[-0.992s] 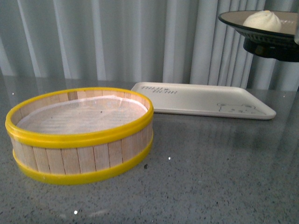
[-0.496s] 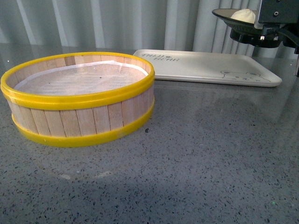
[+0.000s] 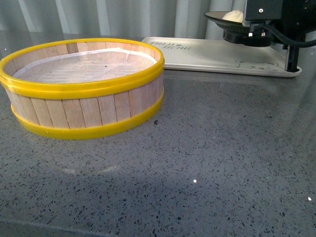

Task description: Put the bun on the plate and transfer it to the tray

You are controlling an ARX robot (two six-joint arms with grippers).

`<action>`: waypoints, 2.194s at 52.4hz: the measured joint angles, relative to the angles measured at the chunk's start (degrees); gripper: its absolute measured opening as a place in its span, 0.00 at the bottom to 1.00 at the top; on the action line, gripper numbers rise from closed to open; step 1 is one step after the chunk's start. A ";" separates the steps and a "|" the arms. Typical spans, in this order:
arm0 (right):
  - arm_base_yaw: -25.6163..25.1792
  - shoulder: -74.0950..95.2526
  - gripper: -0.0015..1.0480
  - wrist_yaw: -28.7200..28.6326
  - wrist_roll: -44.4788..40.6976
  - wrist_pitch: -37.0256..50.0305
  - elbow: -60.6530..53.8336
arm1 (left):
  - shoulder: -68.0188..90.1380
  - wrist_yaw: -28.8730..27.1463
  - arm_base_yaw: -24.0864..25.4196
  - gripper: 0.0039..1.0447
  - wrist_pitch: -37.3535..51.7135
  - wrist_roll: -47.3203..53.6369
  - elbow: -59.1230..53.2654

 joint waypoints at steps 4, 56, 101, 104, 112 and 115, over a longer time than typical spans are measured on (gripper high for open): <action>0.66 1.05 0.03 0.33 0.00 0.02 0.63 | 0.00 0.00 0.00 0.94 0.00 0.00 0.00; 1.86 -0.28 0.30 2.78 -1.27 -0.37 -6.19 | 0.00 0.00 0.00 0.94 0.00 0.00 0.00; 0.72 -32.22 0.92 9.79 34.88 25.66 -29.53 | 0.00 0.02 0.00 0.94 0.00 0.00 0.00; 0.70 -31.65 0.92 9.84 36.30 25.62 -29.79 | 0.00 0.02 0.00 0.94 0.00 0.00 0.00; 1.22 -36.39 0.62 18.62 69.26 27.36 -41.83 | 0.00 -0.13 0.00 0.94 0.00 0.00 0.00; 0.76 -40.35 0.48 18.60 77.72 30.56 -48.22 | 0.00 -0.11 0.00 0.94 0.00 0.00 0.00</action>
